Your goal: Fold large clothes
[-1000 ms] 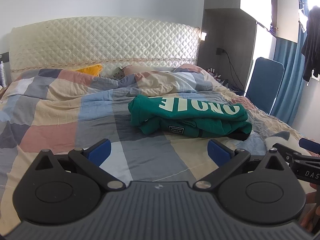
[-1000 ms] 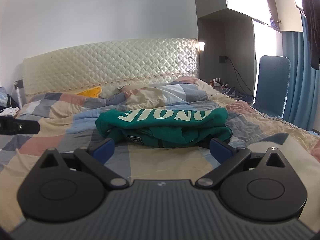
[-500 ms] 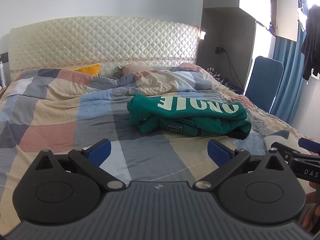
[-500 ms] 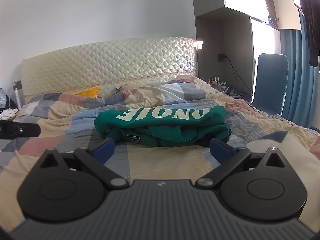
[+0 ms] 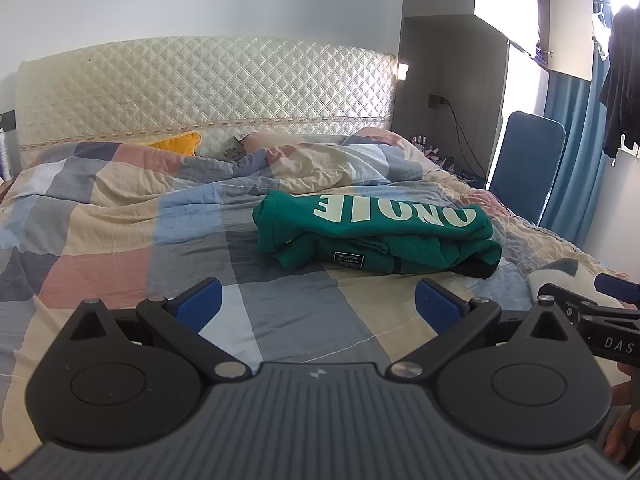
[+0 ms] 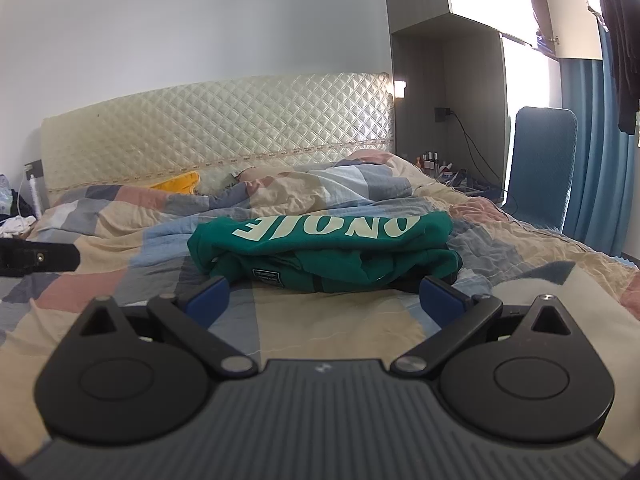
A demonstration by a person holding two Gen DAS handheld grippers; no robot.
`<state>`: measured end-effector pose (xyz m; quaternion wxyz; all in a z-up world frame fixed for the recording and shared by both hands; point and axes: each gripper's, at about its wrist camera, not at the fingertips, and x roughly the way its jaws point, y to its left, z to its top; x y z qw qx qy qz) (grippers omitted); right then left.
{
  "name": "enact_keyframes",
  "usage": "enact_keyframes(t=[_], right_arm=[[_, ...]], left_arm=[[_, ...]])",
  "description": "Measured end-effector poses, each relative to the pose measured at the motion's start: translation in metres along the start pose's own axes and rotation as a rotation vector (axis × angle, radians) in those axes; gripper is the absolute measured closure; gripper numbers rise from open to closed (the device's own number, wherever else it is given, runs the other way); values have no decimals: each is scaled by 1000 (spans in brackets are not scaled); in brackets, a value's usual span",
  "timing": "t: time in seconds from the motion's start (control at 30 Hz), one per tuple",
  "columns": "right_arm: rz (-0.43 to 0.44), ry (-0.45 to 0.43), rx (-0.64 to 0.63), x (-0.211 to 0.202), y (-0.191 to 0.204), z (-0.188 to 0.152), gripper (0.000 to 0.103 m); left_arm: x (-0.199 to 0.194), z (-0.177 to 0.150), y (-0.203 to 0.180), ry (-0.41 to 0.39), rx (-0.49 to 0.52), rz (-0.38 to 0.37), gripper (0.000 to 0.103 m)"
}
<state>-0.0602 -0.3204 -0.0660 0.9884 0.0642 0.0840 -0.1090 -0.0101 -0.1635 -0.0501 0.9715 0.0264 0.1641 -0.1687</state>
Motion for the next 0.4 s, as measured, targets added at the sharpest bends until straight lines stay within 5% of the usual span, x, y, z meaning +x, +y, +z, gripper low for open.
enact_keyframes(t=[0.4], right_arm=[[0, -4, 7, -2, 0, 0, 0]], left_arm=[[1, 0, -1, 5, 1, 2, 0]])
